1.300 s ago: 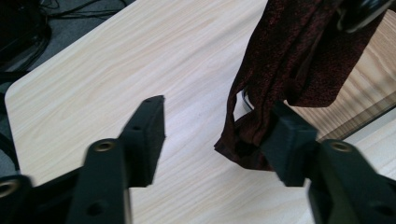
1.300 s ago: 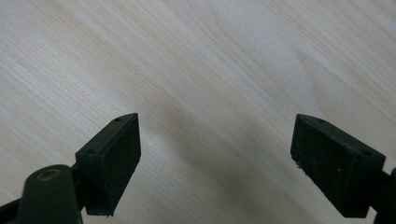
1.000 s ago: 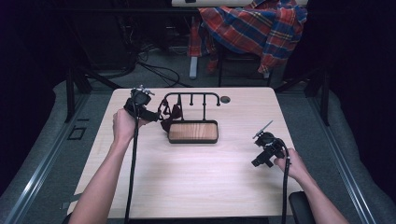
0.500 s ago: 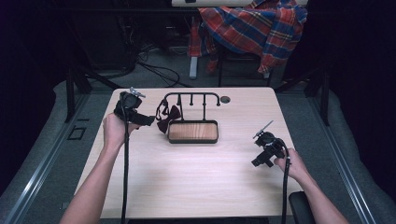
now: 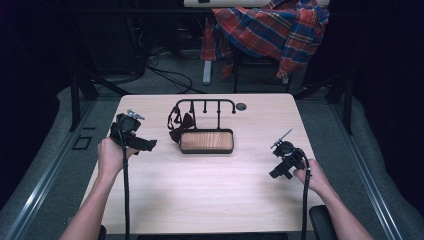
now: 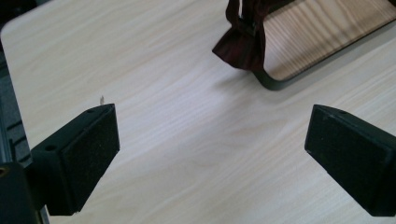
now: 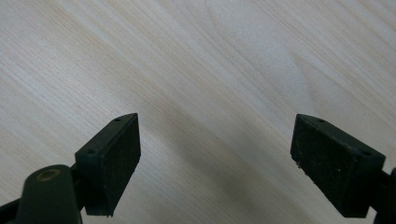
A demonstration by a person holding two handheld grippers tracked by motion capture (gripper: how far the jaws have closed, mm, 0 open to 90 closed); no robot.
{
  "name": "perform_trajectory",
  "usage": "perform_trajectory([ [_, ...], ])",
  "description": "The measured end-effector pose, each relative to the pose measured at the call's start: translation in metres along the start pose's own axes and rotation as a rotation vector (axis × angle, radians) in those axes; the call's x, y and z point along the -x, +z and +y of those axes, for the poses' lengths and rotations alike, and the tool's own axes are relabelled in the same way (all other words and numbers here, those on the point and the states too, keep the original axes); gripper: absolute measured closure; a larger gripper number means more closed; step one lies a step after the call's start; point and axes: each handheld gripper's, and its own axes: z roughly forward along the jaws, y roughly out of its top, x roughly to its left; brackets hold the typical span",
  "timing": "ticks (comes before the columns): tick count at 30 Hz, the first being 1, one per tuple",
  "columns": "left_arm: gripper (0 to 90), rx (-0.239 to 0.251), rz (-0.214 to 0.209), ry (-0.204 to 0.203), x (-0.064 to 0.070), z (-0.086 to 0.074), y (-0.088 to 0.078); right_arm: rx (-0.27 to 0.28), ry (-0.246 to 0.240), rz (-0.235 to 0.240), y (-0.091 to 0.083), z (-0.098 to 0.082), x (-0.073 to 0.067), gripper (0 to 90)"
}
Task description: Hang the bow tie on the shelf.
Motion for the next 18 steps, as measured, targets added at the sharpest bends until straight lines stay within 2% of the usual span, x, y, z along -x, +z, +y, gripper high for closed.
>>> perform_trajectory([
  [9, 0.2, -0.054, -0.011, -0.026, 0.0, -0.028, 0.003, -0.002, -0.001, -0.001, 0.0, 0.0, 0.0, 15.9],
  [12, 0.1, -0.067, -0.012, -0.024, 0.001, -0.033, 0.004, -0.048, -0.041, -0.006, -0.003, 0.002, 0.002, 15.9],
  [18, 0.0, -0.105, -0.029, -0.032, 0.002, -0.048, 0.006, -0.043, -0.039, -0.006, -0.002, 0.001, 0.001, 15.9],
])
